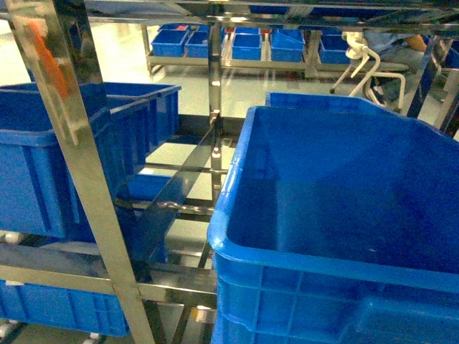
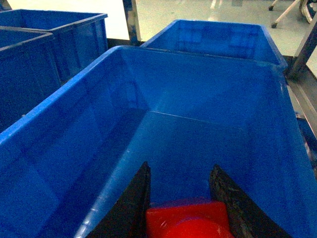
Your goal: Pick red block from blue box to shelf
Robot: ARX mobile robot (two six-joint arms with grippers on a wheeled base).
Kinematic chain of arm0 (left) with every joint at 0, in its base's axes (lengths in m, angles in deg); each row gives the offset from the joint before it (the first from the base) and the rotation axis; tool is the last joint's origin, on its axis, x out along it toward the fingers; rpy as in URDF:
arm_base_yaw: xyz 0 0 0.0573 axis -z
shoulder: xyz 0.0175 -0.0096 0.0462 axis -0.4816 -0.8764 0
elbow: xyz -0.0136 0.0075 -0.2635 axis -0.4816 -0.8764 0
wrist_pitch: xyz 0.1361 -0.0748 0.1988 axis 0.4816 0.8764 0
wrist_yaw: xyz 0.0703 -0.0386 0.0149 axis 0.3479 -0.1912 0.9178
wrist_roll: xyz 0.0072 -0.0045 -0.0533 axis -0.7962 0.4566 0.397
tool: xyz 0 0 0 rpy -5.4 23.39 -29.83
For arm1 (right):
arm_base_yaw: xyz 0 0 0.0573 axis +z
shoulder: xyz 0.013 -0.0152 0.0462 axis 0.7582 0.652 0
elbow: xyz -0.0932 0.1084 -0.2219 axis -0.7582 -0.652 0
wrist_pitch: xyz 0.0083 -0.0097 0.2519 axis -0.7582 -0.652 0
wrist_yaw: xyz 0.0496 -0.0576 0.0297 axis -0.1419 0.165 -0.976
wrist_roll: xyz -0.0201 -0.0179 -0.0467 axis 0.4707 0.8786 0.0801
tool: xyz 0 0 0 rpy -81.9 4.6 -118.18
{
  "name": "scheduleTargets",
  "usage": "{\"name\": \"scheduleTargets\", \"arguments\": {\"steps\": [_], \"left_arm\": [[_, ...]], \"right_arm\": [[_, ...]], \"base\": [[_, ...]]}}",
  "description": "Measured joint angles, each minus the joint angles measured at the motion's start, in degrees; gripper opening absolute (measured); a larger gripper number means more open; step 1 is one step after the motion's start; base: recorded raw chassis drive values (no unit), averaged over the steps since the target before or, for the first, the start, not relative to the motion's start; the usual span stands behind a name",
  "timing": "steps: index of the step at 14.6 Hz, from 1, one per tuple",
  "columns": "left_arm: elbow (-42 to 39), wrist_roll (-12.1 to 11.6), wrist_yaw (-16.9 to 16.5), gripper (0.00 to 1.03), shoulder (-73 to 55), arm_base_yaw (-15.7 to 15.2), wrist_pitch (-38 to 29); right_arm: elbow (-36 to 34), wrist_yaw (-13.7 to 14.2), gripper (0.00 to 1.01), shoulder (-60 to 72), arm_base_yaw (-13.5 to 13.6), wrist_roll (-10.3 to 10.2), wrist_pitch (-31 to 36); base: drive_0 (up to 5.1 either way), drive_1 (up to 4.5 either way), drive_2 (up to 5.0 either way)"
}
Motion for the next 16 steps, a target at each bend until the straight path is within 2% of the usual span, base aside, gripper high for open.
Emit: {"name": "scheduleTargets", "arguments": {"steps": [4, 11, 12, 16], "left_arm": [[0.0, 0.0, 0.0, 0.98, 0.0, 0.0, 0.0], [0.0, 0.0, 0.0, 0.98, 0.0, 0.0, 0.0], [0.0, 0.0, 0.0, 0.98, 0.0, 0.0, 0.0], [0.0, 0.0, 0.0, 0.98, 0.0, 0.0, 0.0]], "right_arm": [[0.0, 0.9, 0.29, 3.9, -0.4, 0.3, 4.1], [0.4, 1.1, 0.29, 5.4, -1.0, 0.3, 5.7], [0.4, 1.9, 0.29, 5.5, -1.0, 0.4, 5.8], [0.4, 2.0, 0.80, 5.5, -1.0, 1.3, 6.8]], "base": [[0.0, 0.00, 0.0], [0.0, 0.00, 0.0], [0.0, 0.00, 0.0], [0.0, 0.00, 0.0]]}}
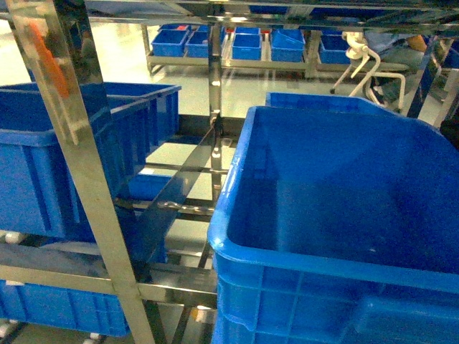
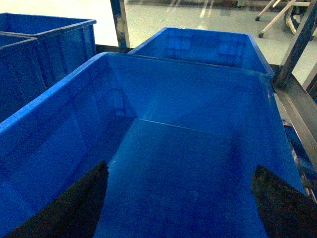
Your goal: Pick red block from blue box to shelf
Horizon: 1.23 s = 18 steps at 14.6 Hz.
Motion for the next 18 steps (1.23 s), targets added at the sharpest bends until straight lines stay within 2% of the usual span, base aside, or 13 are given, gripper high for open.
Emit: {"name": "scheduleTargets", "arguments": {"steps": [1, 2, 3, 8, 10, 12, 13, 15, 18], "left_arm": [[0.0, 0.0, 0.0, 0.98, 0.0, 0.0, 0.0], [0.0, 0.0, 0.0, 0.98, 0.0, 0.0, 0.0], [0.0, 0.0, 0.0, 0.98, 0.0, 0.0, 0.0], [0.0, 0.0, 0.0, 0.98, 0.0, 0.0, 0.0], [0.0, 0.0, 0.0, 0.98, 0.0, 0.0, 0.0], [0.0, 0.0, 0.0, 0.98, 0.0, 0.0, 0.0], [0.0, 0.0, 0.0, 0.98, 0.0, 0.0, 0.0], [0.0, 0.0, 0.0, 0.98, 0.0, 0.0, 0.0], [0.0, 0.0, 0.0, 0.98, 0.0, 0.0, 0.0]], "right_arm": [[0.0, 0.0, 0.93, 0.0, 0.0, 0.1, 0.0], [0.0, 0.0, 1.00, -0.1, 0.0, 0.1, -0.1], [-0.5, 0.0, 0.97, -1.4, 0.0, 0.1, -1.1], [-7.0, 0.0, 0.98, -12.1, 0.9, 0.1, -7.0], [-9.7, 1.4, 0.98, -18.2, 0.7, 0.6, -8.0], [-10.4, 1.9, 0.98, -24.9, -1.3, 4.0, -9.5], [-10.4, 2.0, 0.98, -29.8, -3.6, 5.8, -13.0], [-10.4, 3.0, 0.98, -38.1, -6.6, 7.8, -18.0], [-10.4, 5.8, 0.98, -48.2, -6.6, 10.3, -24.2]], "base": [[0.0, 0.00, 0.0], [0.0, 0.00, 0.0], [0.0, 0.00, 0.0], [0.0, 0.00, 0.0], [0.0, 0.00, 0.0], [0.0, 0.00, 0.0], [0.0, 0.00, 0.0], [0.0, 0.00, 0.0], [0.0, 0.00, 0.0]]}}
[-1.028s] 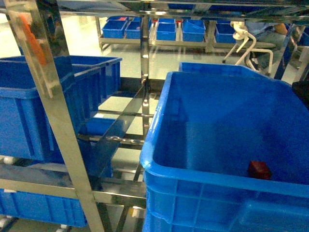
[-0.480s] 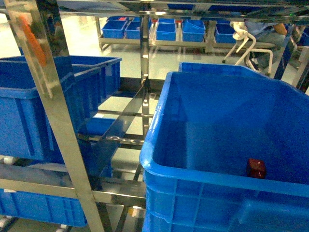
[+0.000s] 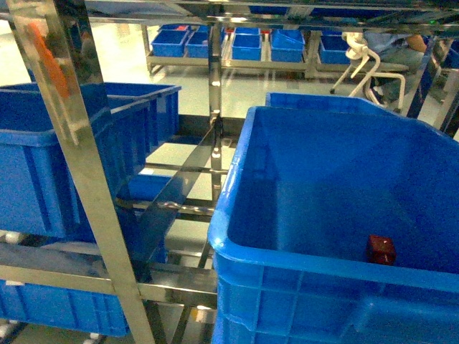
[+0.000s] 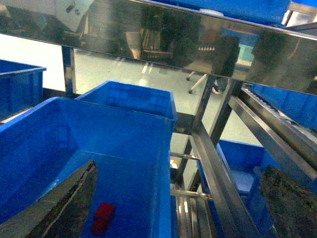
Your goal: Pick red block from blue box to shelf
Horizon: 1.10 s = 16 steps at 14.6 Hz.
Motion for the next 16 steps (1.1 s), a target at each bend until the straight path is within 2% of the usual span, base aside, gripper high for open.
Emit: {"name": "scheduleTargets", "arguments": {"steps": [2, 4, 6, 7, 8, 9, 10, 12, 14, 15, 16], "left_arm": [[0.0, 0.0, 0.0, 0.98, 0.0, 0.0, 0.0], [0.0, 0.0, 0.0, 0.98, 0.0, 0.0, 0.0], [0.0, 0.0, 0.0, 0.98, 0.0, 0.0, 0.0], [0.0, 0.0, 0.0, 0.98, 0.0, 0.0, 0.0], [0.0, 0.0, 0.0, 0.98, 0.0, 0.0, 0.0], [0.0, 0.0, 0.0, 0.98, 0.0, 0.0, 0.0], [0.0, 0.0, 0.0, 0.98, 0.0, 0.0, 0.0], [0.0, 0.0, 0.0, 0.98, 0.0, 0.0, 0.0], [0.0, 0.0, 0.0, 0.98, 0.0, 0.0, 0.0], [0.0, 0.0, 0.0, 0.98, 0.0, 0.0, 0.0], [0.0, 0.0, 0.0, 0.98, 0.0, 0.0, 0.0]], "right_arm": [[-0.2, 0.5, 0.98, -0.9, -1.1, 1.0, 0.0], [-1.1, 0.4, 0.98, 1.9, -4.0, 1.9, 4.0], [-1.5, 1.0, 0.98, 2.3, -4.3, 1.9, 4.0], [-2.0, -1.8, 0.94, 2.1, -5.2, 0.8, 5.7], [-3.7, -6.9, 0.81, 0.2, -5.7, -3.0, 6.8], [-6.2, -4.3, 0.69, -1.8, -2.2, -5.3, 6.7], [-8.1, -3.9, 0.58, -3.0, 0.1, -6.2, 6.7], [-10.9, -3.0, 0.32, -5.7, -0.2, -7.3, 6.7], [-12.9, -3.0, 0.07, -8.6, -0.1, -7.5, 6.3], [-13.7, -3.0, 0.02, -9.8, -0.1, -7.6, 5.9], [-14.5, -3.0, 0.02, -11.1, -0.1, -7.7, 5.2]], "base": [[0.0, 0.00, 0.0], [0.0, 0.00, 0.0], [0.0, 0.00, 0.0], [0.0, 0.00, 0.0], [0.0, 0.00, 0.0], [0.0, 0.00, 0.0], [0.0, 0.00, 0.0], [0.0, 0.00, 0.0], [0.0, 0.00, 0.0], [0.0, 0.00, 0.0], [0.0, 0.00, 0.0]]}}
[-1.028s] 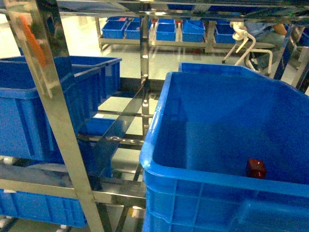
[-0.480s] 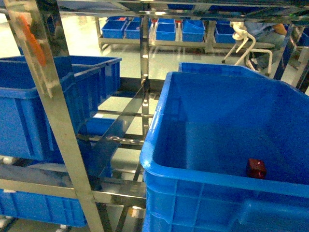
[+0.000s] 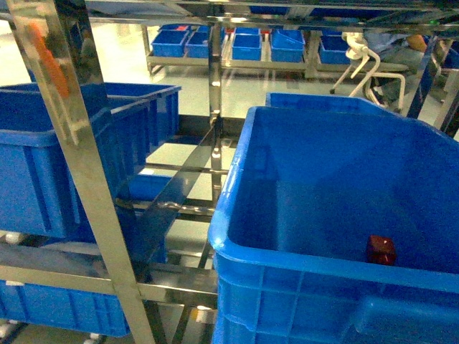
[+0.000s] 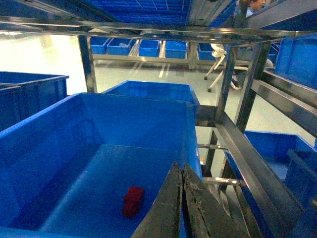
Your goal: Pick red block from blue box to shelf
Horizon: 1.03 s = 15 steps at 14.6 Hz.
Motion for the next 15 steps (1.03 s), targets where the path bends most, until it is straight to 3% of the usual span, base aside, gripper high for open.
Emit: {"name": "scheduleTargets", "arguments": {"steps": [9, 10, 11, 15], "left_arm": [[0.0, 0.0, 0.0, 0.98, 0.0, 0.0, 0.0], [0.0, 0.0, 0.0, 0.98, 0.0, 0.0, 0.0], [0.0, 0.0, 0.0, 0.98, 0.0, 0.0, 0.0], [0.0, 0.0, 0.0, 0.98, 0.0, 0.0, 0.0]], "right_arm": [[-4.4, 0.0, 0.02, -10.5, 0.0, -0.2, -4.9], [-4.4, 0.0, 0.02, -11.5, 0.0, -0.2, -6.0], [-4.4, 0.0, 0.02, -17.2, 0.0, -0.2, -14.7], [-4.4, 0.0, 0.02, -20.7, 0.0, -0.2, -15.7]], "base": [[0.0, 0.00, 0.0], [0.0, 0.00, 0.0], [0.0, 0.00, 0.0], [0.0, 0.00, 0.0]]}}
